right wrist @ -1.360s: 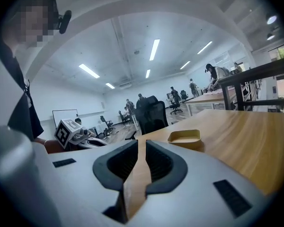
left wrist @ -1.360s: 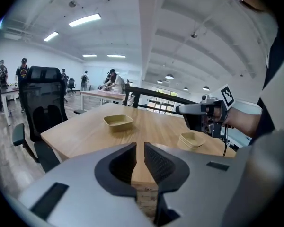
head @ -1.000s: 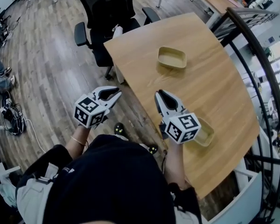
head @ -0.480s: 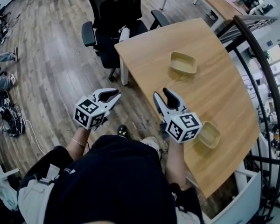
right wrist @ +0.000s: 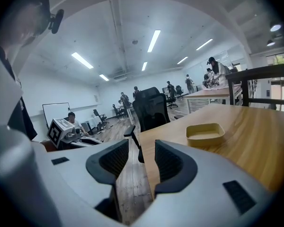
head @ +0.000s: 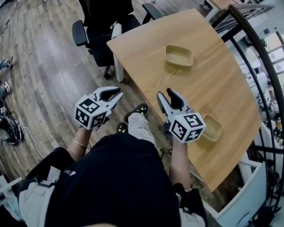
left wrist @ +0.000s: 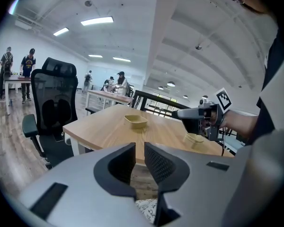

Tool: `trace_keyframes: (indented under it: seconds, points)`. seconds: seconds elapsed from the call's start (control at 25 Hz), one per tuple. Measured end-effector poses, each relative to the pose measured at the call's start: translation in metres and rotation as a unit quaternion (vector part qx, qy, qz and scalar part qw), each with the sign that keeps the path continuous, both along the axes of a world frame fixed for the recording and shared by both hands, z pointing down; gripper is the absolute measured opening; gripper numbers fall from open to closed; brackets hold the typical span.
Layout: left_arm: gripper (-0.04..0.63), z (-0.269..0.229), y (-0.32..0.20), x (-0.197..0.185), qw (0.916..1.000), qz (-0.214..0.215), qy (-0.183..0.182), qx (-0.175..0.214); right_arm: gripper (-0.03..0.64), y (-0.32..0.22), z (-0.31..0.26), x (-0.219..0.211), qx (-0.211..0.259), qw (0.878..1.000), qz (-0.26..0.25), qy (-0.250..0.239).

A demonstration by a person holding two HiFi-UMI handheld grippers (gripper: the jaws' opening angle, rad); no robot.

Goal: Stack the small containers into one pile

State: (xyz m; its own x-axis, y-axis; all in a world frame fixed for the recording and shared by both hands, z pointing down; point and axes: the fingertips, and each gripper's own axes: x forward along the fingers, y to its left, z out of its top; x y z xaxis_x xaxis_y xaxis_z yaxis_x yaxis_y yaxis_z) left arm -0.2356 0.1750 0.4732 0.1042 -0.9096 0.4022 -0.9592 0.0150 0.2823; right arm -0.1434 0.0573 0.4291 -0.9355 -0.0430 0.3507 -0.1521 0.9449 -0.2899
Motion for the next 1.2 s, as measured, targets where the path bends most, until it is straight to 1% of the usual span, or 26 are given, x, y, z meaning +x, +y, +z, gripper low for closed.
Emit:
trace_keyframes:
  seconds: [0.2, 0.44, 0.56, 0.72, 0.96, 1.2]
  points:
    - [0.044, -0.002, -0.015, 0.0, 0.9999, 0.005, 0.009, 0.002, 0.164, -0.016, 0.003, 0.0, -0.005, 1.0, 0.011, -0.003]
    - [0.044, -0.001, -0.045, -0.015, 0.9997, 0.021, -0.001, -0.011, 0.164, -0.051, 0.001, -0.01, -0.01, 0.999, 0.036, -0.016]
    - [0.046, -0.004, -0.07, -0.023, 0.9992, 0.037, -0.009, -0.013, 0.164, -0.072, 0.001, -0.014, -0.012, 0.998, 0.051, -0.019]
    - [0.046, -0.01, -0.105, -0.028, 0.9979, 0.063, -0.016, -0.01, 0.164, -0.106, 0.001, -0.014, -0.013, 0.996, 0.084, -0.025]
    - [0.048, -0.011, -0.15, -0.033, 0.9942, 0.105, -0.015, -0.019, 0.164, -0.149, 0.002, -0.016, -0.018, 0.992, 0.124, -0.027]
    - [0.058, -0.011, -0.188, -0.045, 0.9917, 0.125, -0.013, -0.023, 0.164, -0.181, 0.003, -0.023, -0.02, 0.989, 0.145, -0.025]
